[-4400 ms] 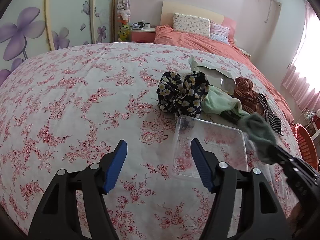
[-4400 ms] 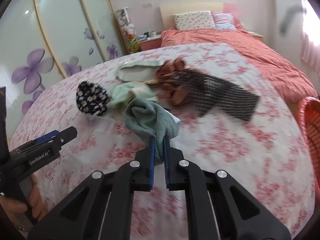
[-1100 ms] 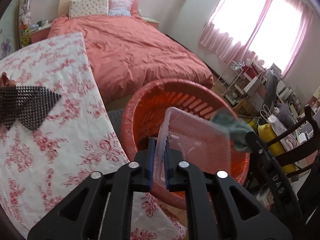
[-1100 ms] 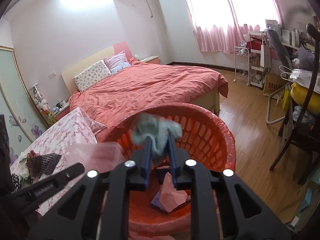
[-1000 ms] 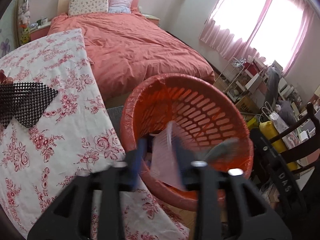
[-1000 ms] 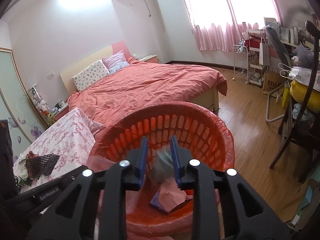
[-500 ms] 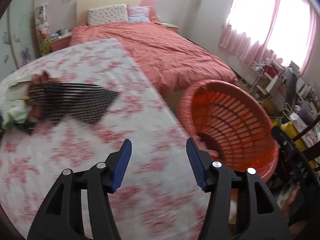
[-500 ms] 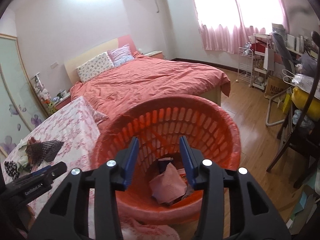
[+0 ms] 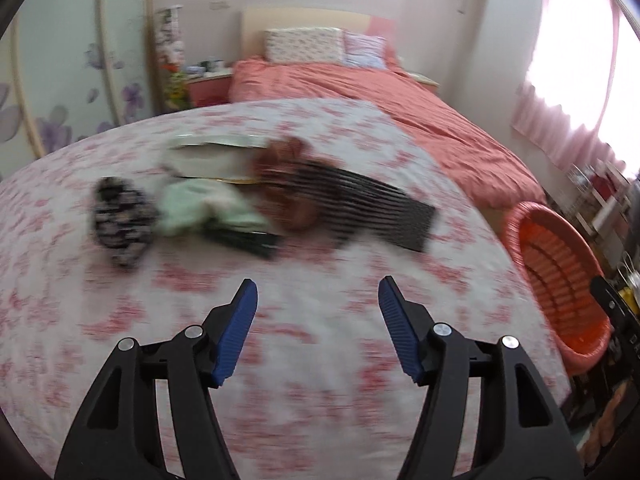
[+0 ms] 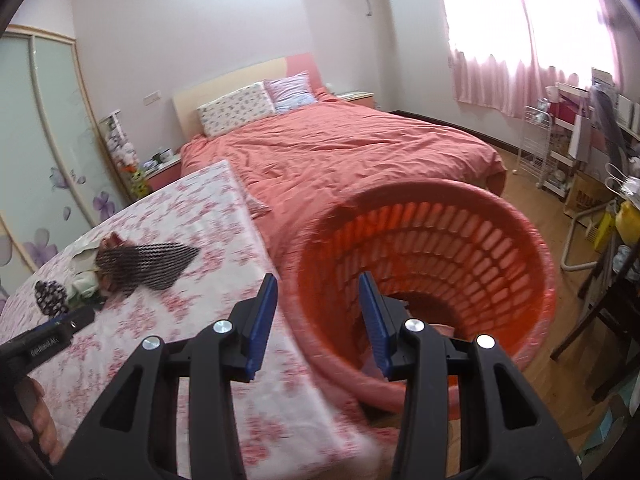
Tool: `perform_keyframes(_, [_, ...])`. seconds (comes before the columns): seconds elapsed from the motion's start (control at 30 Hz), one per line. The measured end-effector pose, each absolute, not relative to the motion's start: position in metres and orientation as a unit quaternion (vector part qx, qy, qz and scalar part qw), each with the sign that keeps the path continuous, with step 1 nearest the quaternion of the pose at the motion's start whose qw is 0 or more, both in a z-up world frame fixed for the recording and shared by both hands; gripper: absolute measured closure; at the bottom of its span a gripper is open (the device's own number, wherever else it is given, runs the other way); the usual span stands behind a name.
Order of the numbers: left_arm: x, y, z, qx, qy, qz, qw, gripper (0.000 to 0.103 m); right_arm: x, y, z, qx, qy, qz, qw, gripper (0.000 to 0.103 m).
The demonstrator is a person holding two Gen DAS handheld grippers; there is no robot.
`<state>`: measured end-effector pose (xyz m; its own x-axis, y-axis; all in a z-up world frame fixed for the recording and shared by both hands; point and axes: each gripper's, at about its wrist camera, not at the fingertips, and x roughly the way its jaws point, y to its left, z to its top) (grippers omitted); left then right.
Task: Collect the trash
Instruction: 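Move both open grippers back over the items on the bed, then grasp the black daisy-print fabric with the left gripper while the right gripper grasps the black mesh pad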
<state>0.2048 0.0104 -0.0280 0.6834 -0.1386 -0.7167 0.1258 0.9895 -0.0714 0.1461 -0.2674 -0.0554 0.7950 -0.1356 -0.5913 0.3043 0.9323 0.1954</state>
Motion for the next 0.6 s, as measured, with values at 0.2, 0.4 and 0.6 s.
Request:
perform_keyframes(0.2, [0.219, 0.080, -0.024, -0.044, 0.385, -0.002, 0.922, 0.040, 0.157, -0.231, -0.053, 0.126, 0.306, -0.085, 0.940, 0.061])
perform_keyframes(0.4, [0.234, 0.130, -0.023, -0.077, 0.376, 0.043, 0.922, 0.040, 0.166, -0.209, -0.054, 0.113, 0.317, -0.066, 0.939, 0.061])
perform_keyframes(0.6, [0.253, 0.141, -0.029, -0.088, 0.382, 0.043, 0.919, 0.040, 0.173, -0.193, -0.053, 0.102, 0.323, -0.054, 0.939, 0.061])
